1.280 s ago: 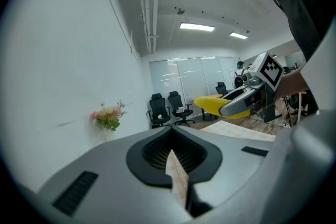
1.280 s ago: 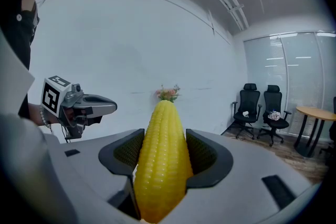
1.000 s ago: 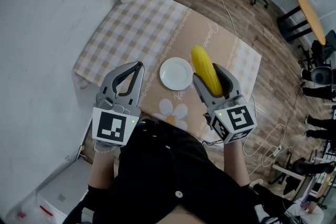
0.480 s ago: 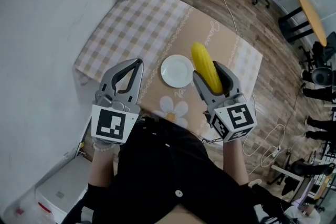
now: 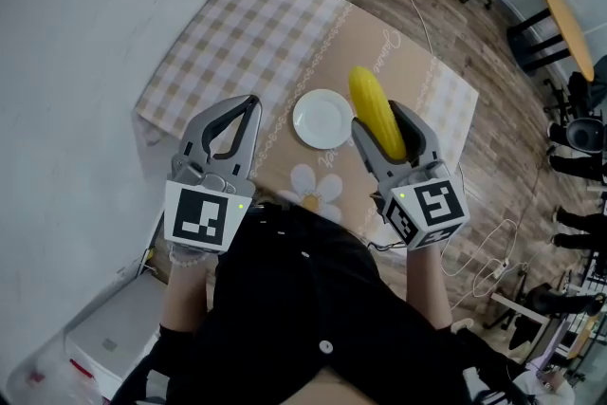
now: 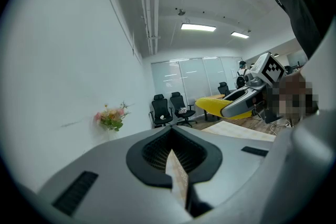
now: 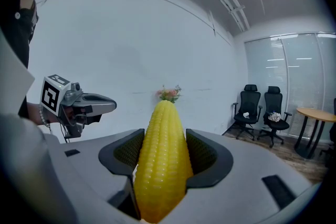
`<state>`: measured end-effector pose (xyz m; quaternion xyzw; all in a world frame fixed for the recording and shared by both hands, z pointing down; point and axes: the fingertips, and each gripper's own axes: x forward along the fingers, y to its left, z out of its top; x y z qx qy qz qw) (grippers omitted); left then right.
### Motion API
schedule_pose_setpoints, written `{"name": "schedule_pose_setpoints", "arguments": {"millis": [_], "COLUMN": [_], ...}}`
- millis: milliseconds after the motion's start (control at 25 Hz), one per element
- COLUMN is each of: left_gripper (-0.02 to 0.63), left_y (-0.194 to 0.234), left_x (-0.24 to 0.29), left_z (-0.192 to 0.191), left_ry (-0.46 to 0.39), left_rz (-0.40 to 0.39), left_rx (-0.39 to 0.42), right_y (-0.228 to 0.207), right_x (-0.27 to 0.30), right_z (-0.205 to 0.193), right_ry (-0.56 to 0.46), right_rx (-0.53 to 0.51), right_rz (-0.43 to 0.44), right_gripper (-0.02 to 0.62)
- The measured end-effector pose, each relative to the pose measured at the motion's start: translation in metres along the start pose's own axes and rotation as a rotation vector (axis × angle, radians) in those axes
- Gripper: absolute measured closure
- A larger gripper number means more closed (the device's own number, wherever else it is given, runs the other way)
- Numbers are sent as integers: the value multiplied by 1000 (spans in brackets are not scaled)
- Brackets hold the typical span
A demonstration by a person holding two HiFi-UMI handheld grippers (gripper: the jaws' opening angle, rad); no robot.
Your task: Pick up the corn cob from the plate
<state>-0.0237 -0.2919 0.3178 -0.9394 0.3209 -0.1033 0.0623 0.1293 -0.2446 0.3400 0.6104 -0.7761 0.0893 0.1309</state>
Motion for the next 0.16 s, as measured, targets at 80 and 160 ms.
{"name": "schedule_pose_setpoints", "arguments": {"millis": [80,160], "left_gripper": [594,594], "left_y": [1,2], "left_x": [2,4], "left_z": [2,4], "left_ry": [-10,-23], "left_rz": [8,18], "left_rx": [2,5], "right_y": [-1,-2], "right_x": [2,4], "right_z": [4,7], "right_ry": [-7,-13], "right_rx": [-13,-31], "right_rz": [7,17], "right_gripper": [342,342]}}
